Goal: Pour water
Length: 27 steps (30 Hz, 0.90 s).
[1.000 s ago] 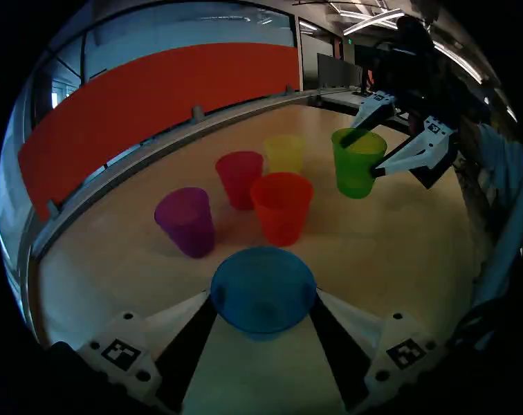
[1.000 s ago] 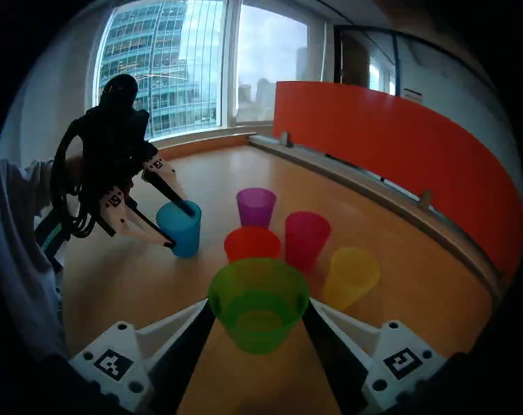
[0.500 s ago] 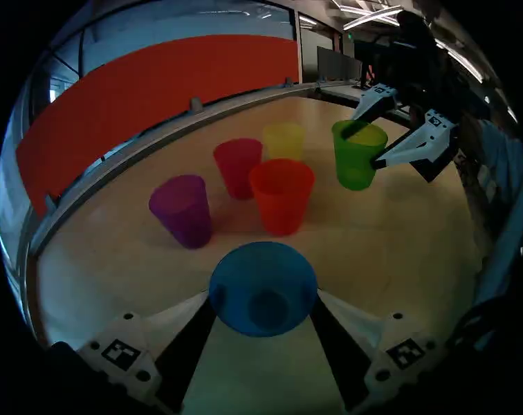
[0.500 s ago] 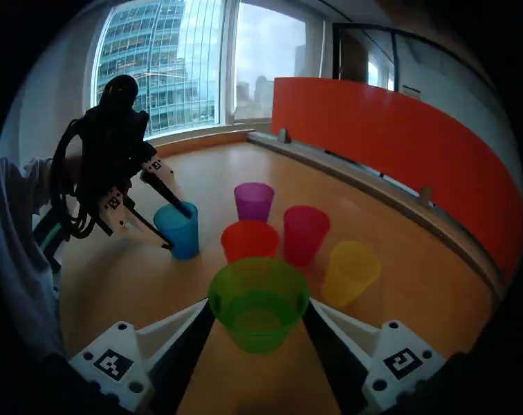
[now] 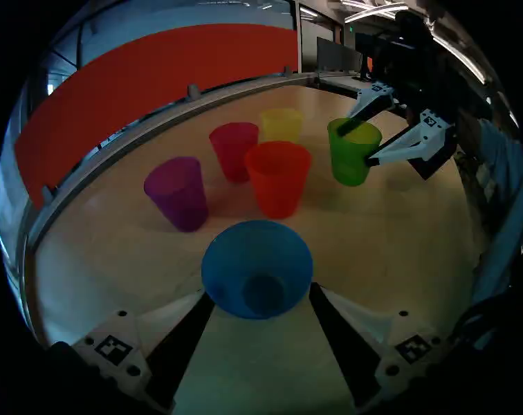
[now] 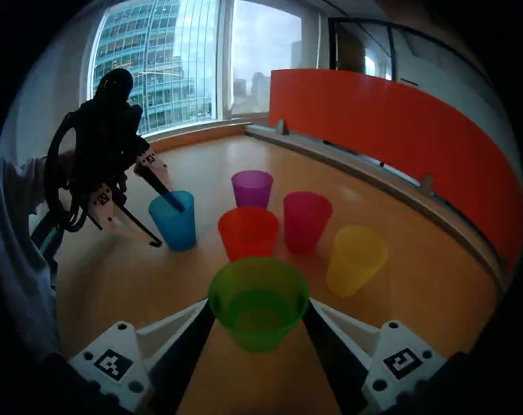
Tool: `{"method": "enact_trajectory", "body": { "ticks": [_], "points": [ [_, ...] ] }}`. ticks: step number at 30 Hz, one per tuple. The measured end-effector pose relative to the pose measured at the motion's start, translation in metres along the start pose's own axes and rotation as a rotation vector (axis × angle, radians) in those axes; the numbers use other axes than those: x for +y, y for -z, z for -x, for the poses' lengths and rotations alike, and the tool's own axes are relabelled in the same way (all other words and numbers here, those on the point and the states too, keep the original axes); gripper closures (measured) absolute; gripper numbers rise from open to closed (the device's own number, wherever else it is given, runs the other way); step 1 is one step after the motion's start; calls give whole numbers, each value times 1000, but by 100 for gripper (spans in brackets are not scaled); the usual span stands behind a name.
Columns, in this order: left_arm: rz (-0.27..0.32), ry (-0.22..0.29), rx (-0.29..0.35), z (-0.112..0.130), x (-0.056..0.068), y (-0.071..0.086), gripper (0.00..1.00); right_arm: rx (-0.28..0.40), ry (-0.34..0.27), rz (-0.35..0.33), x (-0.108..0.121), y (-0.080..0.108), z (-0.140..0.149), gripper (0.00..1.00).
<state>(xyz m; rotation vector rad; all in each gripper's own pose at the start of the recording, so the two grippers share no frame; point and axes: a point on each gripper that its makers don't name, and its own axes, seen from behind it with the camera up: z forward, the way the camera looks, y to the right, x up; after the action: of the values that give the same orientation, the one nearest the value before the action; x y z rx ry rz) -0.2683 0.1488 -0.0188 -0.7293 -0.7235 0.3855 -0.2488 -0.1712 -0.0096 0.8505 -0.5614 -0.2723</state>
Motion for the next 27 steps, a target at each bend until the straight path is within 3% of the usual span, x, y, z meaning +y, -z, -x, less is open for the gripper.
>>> {"method": "enact_trajectory", "body": {
  "ticks": [11, 27],
  "points": [
    [-6, -10, -23, 13, 2, 6, 0, -22, -11, 5, 0, -10, 17, 10],
    [1, -11, -35, 20, 8, 12, 0, -26, -16, 21, 1, -4, 27, 5]
  ]
}}
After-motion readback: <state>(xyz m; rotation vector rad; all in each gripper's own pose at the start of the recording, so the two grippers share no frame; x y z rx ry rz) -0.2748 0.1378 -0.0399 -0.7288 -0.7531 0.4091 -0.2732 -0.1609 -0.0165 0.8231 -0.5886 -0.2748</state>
